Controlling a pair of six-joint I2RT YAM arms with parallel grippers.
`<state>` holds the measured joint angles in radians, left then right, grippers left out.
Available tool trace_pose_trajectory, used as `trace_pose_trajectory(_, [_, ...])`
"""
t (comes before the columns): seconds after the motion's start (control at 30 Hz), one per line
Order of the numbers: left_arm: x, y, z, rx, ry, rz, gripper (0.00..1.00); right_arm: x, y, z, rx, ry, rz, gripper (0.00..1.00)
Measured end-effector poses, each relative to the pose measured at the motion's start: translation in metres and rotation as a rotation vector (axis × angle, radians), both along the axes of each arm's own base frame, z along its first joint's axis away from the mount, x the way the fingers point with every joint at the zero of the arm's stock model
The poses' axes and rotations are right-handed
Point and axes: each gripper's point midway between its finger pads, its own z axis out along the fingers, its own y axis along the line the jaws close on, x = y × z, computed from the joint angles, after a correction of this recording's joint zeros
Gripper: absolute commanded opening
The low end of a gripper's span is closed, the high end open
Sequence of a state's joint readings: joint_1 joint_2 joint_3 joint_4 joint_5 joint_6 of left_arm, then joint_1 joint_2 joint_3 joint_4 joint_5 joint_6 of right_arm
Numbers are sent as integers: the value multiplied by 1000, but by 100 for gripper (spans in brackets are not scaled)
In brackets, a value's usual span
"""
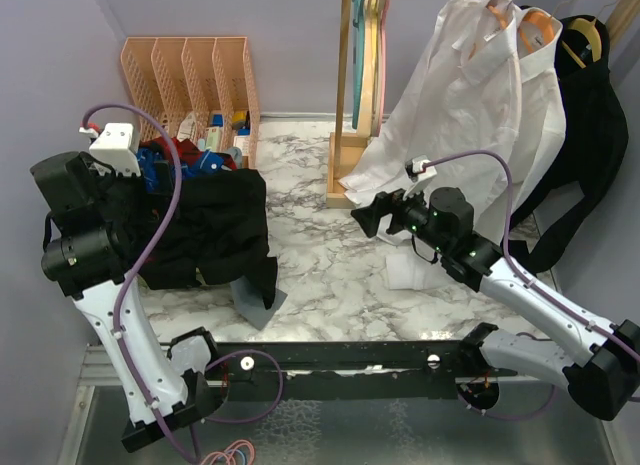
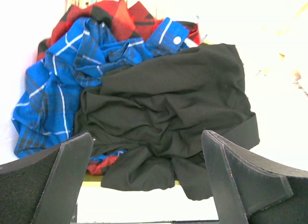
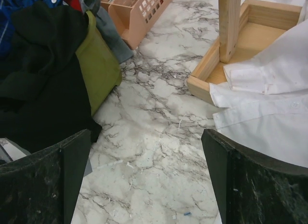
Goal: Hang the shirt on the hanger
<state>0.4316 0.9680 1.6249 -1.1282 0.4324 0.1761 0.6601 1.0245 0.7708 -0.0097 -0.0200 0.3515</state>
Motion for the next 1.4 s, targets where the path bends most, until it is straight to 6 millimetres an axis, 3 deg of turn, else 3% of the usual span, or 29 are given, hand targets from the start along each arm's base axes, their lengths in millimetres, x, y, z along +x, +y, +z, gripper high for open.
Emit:
trace_pose_trajectory(0.17, [11,8,-28,-27,103,2,99,-3,6,7,11,-28,44,99])
trace_pose_trajectory(0.27, [8,3,-51,-53,184,-37,99,-6,10,11,25,-39,75,99])
trace_pose_trajectory(0.4, [5,2,-64,-53,234,-64,99,-13,22,20,56,-63,150,99])
trace_pose_trajectory(0.53, [-1,-2,-76,-36,271,-114,99,-22,47,23,54,-89,292,99])
trace_pose_trajectory(0.73, [-9,-1,-103,-44,346,-122,99,-47,102,9,-67,-249,521,100])
trace_pose_trajectory(0.8, [-8,-1,-105,-44,355,-127,99,-53,118,1,-99,-307,584,93])
trace_pose_trajectory(0.9, [-9,-2,-99,-28,344,-148,98,-51,133,-6,-133,-369,627,81])
trace_pose_trajectory(0.97, [-10,-4,-96,-13,334,-163,98,-43,148,-5,-154,-404,646,78])
trace_pose_trajectory(1.07, [-16,-7,-97,8,332,-199,98,-34,170,5,-169,-472,665,80])
trace_pose_trajectory(1.2, [-27,-10,-111,38,344,-233,99,-36,194,13,-176,-555,700,83])
trace_pose_trajectory(1.4, [-32,-9,-126,62,353,-238,99,-35,216,0,-212,-591,746,86])
